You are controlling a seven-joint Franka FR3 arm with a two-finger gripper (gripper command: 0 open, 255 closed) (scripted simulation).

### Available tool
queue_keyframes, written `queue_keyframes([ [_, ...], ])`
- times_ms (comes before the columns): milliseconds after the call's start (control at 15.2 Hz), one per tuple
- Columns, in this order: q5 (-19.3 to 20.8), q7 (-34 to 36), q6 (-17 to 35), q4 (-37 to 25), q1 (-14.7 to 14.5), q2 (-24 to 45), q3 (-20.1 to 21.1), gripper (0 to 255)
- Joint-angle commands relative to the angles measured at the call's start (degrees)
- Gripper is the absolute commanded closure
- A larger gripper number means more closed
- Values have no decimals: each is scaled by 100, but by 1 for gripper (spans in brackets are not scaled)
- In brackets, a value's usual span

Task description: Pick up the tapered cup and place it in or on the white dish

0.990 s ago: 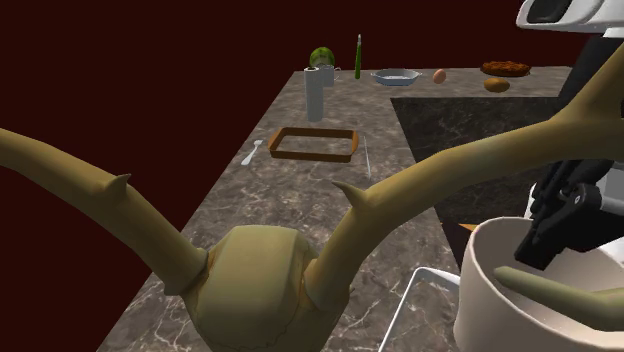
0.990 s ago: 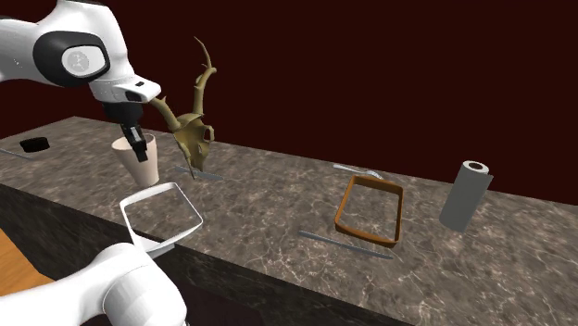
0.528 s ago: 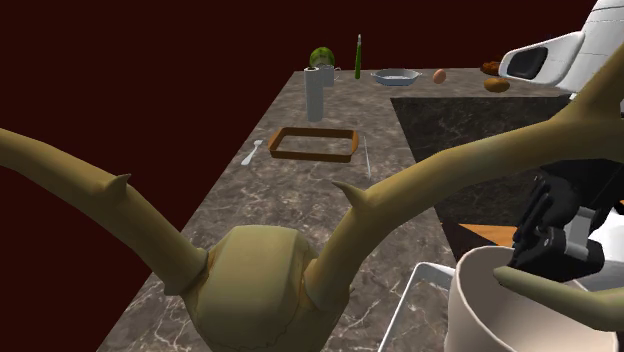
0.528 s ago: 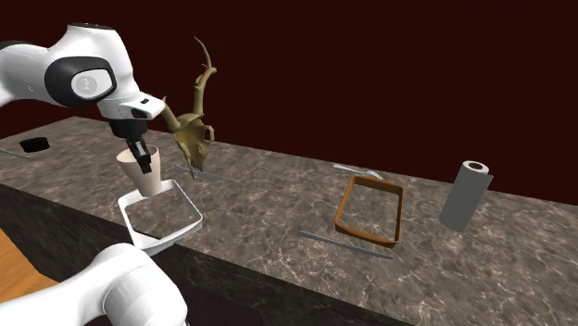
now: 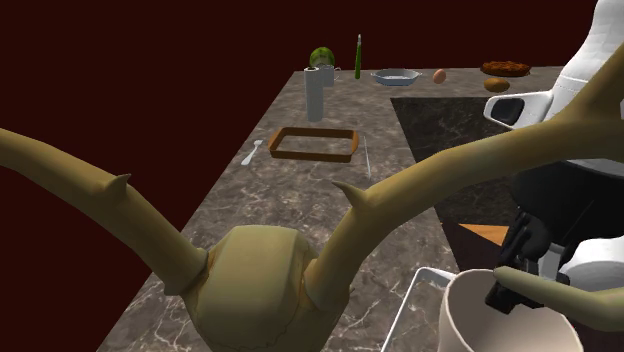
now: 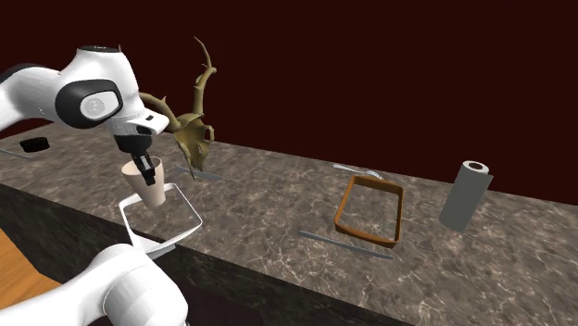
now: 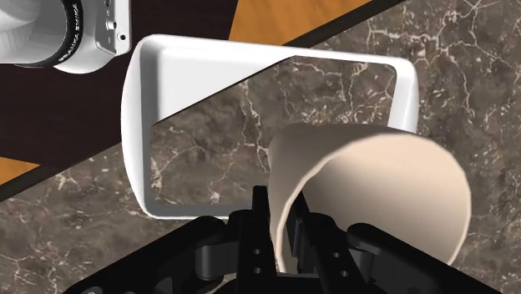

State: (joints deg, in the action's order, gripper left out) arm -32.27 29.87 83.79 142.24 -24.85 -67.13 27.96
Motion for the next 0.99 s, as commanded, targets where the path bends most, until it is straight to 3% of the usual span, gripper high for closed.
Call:
queue_keyframes([
  [0,-46,-16,82,128,-21,-50,47,255],
  [462,-46,-16,82,128,-20,-50,47,255],
  [528,-46,-16,82,128,-20,-50,47,0],
  [924,40,0,-57,-70,11,16,-49,0],
])
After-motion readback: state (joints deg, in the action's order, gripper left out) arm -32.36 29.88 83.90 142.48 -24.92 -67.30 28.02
